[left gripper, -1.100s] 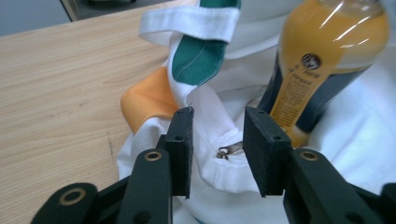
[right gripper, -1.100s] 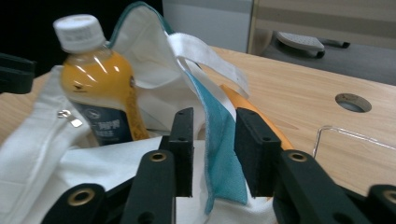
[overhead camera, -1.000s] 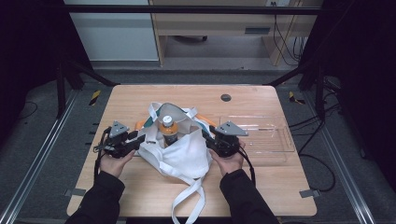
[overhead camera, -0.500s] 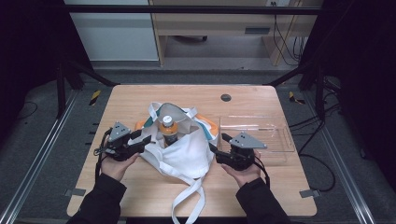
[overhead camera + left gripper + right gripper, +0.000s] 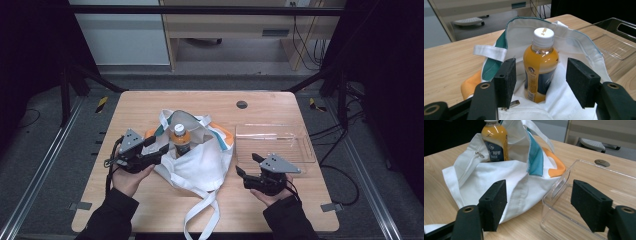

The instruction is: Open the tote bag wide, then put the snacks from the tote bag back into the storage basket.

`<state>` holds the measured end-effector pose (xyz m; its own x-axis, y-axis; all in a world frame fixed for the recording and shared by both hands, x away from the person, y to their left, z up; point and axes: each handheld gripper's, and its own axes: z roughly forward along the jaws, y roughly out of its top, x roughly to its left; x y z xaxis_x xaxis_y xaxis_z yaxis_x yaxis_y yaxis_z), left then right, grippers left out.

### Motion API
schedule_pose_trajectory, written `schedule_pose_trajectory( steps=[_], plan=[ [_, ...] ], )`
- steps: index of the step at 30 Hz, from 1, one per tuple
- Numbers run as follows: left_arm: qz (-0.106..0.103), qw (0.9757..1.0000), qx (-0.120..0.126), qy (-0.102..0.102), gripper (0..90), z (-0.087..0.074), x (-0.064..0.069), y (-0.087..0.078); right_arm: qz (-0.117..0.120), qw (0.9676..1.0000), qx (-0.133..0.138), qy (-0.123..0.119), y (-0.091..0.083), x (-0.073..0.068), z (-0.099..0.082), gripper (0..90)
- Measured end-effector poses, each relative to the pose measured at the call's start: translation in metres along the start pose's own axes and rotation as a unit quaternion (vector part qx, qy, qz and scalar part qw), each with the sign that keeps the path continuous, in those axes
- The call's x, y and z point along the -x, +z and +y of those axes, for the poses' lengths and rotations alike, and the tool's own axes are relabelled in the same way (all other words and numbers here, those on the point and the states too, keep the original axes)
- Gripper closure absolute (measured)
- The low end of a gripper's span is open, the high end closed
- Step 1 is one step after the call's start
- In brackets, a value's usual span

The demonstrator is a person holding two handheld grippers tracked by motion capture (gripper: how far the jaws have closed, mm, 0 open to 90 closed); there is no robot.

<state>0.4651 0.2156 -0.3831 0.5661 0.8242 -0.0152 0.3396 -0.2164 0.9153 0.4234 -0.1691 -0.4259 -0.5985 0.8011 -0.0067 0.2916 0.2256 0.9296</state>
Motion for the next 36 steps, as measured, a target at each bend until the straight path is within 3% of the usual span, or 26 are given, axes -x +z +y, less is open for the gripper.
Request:
schedule_pose_trajectory(
  steps=[9, 23, 36],
  plan=[
    [-0.009, 0.9999, 0.010, 0.001, 40.1, 0.006, 0.005, 0.003, -0.003, 0.9999, -0.008, 0.006, -0.009, 0.004, -0.008, 24.3],
    [-0.005, 0.9999, 0.008, 0.007, 38.6, 0.010, 0.009, 0.009, -0.004, 0.9995, -0.014, 0.027, -0.024, 0.013, -0.023, 20.1],
    [0.001, 0.9999, 0.005, 0.013, 37.4, 0.016, 0.011, 0.022, -0.002, 0.9994, -0.021, 0.028, -0.032, 0.015, -0.029, 18.5]
  ],
)
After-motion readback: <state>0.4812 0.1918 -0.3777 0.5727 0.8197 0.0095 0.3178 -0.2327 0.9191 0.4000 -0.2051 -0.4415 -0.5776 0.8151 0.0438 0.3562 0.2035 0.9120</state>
